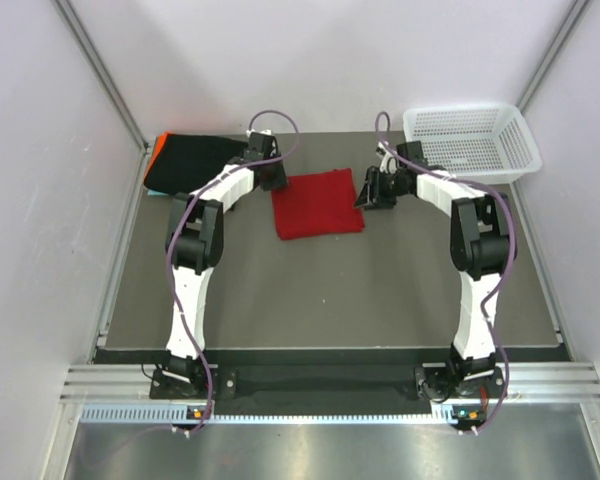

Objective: Fold and stack the t-shirts
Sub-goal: Fold the tshirt

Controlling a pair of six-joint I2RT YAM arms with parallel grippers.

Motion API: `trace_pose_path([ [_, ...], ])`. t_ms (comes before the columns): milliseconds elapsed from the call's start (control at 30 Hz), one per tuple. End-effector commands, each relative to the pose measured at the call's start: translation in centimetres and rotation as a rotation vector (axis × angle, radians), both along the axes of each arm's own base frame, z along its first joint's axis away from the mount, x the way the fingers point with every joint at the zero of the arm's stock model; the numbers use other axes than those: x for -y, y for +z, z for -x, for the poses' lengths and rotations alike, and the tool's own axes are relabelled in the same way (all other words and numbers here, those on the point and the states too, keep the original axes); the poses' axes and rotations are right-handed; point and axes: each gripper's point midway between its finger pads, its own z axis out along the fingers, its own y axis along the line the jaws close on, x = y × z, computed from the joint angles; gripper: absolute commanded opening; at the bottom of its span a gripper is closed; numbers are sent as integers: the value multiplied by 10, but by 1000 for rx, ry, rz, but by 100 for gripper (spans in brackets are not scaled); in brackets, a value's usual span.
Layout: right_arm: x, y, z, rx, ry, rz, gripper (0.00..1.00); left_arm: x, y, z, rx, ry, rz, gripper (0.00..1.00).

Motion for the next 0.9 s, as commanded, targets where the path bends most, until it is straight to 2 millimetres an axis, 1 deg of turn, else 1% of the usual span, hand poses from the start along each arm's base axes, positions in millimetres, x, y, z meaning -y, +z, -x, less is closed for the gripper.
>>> trace_pose_path([
  [0,-9,19,-46,120,-24,-4,43,-15,3,-23,66,45,-29,36],
  [33,-12,29,-59,148,-38,-17,43,-18,1,-27,76,52,-29,36],
  [67,-13,21,-65,141,-40,-19,42,-19,0,-28,78,52,-25,36],
  [100,-16,22,-70,146,-45,-28,42,-20,-1,-30,80,50,-22,36],
  [133,-18,30,-82,183,-50,-37,42,-21,-3,-33,84,51,-19,36],
  [167,-18,23,-86,183,-53,-39,42,-19,-4,-33,85,46,-15,36],
  [200,-19,24,-92,194,-60,-44,42,-20,-5,-34,85,44,-14,36],
  [233,-22,30,-101,230,-65,-53,43,-21,-7,-36,84,44,-16,36],
  [267,-22,22,-105,226,-68,-55,44,-22,-6,-37,86,45,-14,36],
  [300,-24,22,-108,225,-71,-65,45,-22,-7,-37,86,44,-14,36],
  [333,-26,28,-116,245,-72,-76,45,-23,-6,-38,88,46,-16,36],
  [367,-28,17,-118,228,-72,-78,45,-23,-5,-38,94,46,-17,36],
  [400,-29,22,-125,236,-83,-89,45,-24,-6,-39,94,48,-19,36],
  [467,-31,11,-130,224,-92,-94,45,-25,-5,-40,103,46,-21,36],
  [533,-33,6,-136,229,-108,-106,45,-23,-5,-42,115,28,-22,36],
  [600,-33,3,-140,229,-123,-118,45,-24,-9,-44,119,20,-27,36],
  [633,-36,7,-145,245,-127,-130,44,-25,-10,-46,120,21,-33,36],
  [667,-34,2,-147,237,-139,-136,40,-26,-12,-47,117,23,-37,36],
  [733,-37,5,-152,240,-155,-181,36,-28,-17,-49,106,26,-39,36],
  [767,-36,-1,-154,233,-164,-188,30,-29,-19,-49,102,25,-35,36],
  [800,-38,3,-157,237,-174,-203,26,-29,-22,-49,100,27,-34,36],
  [833,-39,-3,-156,225,-173,-210,22,-29,-24,-49,96,27,-32,36],
  [867,-41,-5,-156,211,-175,-222,13,-30,-26,-50,95,30,-35,36],
])
